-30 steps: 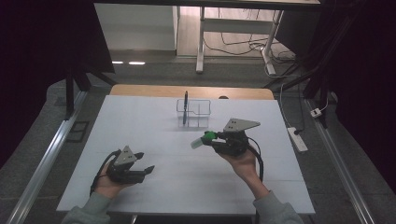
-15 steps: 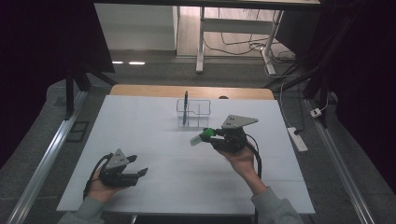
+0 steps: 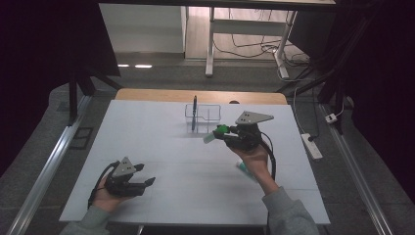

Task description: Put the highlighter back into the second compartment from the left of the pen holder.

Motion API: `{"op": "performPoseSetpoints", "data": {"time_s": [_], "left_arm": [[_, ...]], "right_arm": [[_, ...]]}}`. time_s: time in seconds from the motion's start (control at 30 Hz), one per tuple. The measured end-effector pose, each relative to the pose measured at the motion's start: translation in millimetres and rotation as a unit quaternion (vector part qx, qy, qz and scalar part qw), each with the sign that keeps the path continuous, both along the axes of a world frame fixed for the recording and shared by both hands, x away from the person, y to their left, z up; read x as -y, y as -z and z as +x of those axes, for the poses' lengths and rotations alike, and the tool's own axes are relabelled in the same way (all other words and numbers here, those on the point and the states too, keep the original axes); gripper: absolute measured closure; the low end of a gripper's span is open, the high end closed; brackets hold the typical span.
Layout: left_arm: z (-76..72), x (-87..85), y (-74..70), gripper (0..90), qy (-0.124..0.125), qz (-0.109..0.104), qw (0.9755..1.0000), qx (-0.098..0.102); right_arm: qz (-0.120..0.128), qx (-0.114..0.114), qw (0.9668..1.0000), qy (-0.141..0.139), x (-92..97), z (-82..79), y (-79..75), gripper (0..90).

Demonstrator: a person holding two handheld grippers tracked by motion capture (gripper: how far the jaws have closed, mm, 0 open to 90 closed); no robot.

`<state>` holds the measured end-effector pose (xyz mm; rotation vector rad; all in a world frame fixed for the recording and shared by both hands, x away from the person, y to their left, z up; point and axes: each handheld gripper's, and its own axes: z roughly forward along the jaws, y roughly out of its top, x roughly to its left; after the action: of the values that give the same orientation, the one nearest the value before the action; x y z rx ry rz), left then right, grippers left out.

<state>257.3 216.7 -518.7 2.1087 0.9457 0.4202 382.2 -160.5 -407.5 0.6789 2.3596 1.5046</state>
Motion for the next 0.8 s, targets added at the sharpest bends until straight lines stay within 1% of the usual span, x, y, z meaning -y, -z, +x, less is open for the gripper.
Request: {"op": "performPoseSetpoints", "data": {"time_s": [0.13, 0.2, 0.37, 0.47, 0.8], "left_arm": [[0.4, 0.3, 0.1, 32.4, 0.001, -0.001, 1.0, -0.001], [0.7, 0.6, 0.1, 32.4, 0.002, 0.0, 1.0, -0.001], [0.5, 0.3, -0.2, 32.4, 0.001, -0.001, 1.0, 0.0], [0.4, 0.4, -0.2, 32.4, 0.002, -0.001, 1.0, 0.0], [1.2, -0.3, 0.1, 32.3, 0.0, -0.004, 1.0, 0.0]], "right_arm": [[0.002, 0.002, 1.0, 0.009, 2.9, 5.3, -5.3, 69.3], [0.008, 0.002, 0.9999, 0.013, 3.8, 9.1, -8.2, 69.3], [0.009, 0.002, 0.9996, 0.026, 3.3, 19.9, -15.1, 69.3], [0.012, -0.004, 0.9994, 0.031, 1.1, 26.6, -17.9, 69.3], [0.007, -0.011, 0.9987, 0.049, -9.6, 48.9, -22.2, 69.3]]}}
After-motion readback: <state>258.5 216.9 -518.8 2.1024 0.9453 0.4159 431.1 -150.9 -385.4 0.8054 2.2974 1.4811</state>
